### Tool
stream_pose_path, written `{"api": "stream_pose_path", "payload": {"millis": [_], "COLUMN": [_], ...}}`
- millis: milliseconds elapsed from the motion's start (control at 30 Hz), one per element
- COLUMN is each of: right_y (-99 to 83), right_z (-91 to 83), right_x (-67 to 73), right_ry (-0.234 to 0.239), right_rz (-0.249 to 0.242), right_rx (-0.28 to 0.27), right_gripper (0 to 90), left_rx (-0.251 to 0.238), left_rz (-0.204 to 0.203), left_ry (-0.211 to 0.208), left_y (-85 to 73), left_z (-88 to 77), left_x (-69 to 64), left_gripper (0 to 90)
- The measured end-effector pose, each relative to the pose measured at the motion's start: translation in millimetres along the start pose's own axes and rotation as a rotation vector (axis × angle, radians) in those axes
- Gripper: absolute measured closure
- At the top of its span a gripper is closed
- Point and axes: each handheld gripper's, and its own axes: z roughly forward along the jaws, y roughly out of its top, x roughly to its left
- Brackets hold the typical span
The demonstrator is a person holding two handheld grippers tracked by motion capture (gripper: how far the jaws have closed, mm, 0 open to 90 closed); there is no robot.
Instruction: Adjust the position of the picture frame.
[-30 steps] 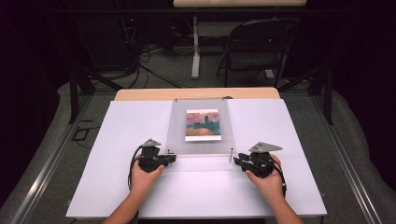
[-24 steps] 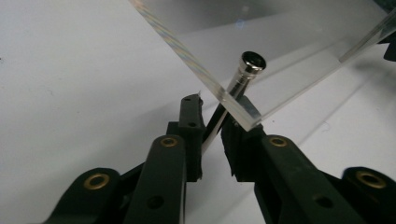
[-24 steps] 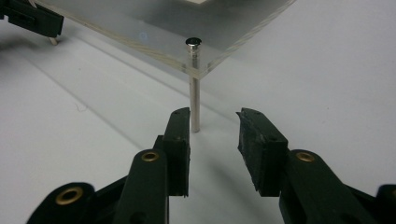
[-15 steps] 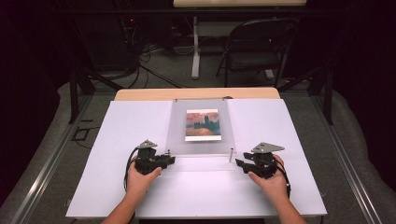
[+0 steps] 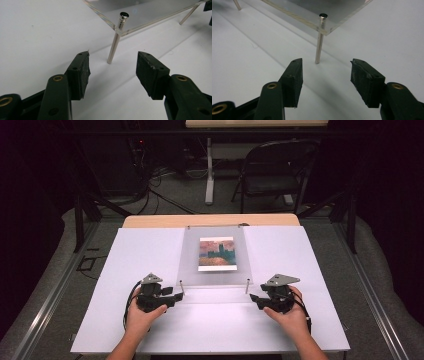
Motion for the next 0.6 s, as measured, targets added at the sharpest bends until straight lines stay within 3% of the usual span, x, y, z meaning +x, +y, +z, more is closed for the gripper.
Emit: {"api": "stream_pose_path", "payload": {"millis": [333, 400, 600], "right_y": [3.3, 5.4, 10.6], "right_z": [-12.9, -14.1, -15.5], "right_x": [-5.9, -5.4, -5.1], "right_ry": [0.014, -0.042, -0.057], "right_rz": [0.046, 0.062, 0.054], "right_rx": [0.018, 0.035, 0.054], "right_gripper": [45.1, 43.1, 42.9], "left_rx": [0.000, 0.002, -0.010], "left_rz": [-0.011, -0.011, -0.028], "left_ry": [0.033, 0.049, 0.073], "left_y": [5.0, 6.1, 13.1], "left_z": [-15.2, -17.0, -25.5], "left_x": [-1.1, -1.0, 2.2], "left_gripper": [43.6, 40.7, 34.8]}}
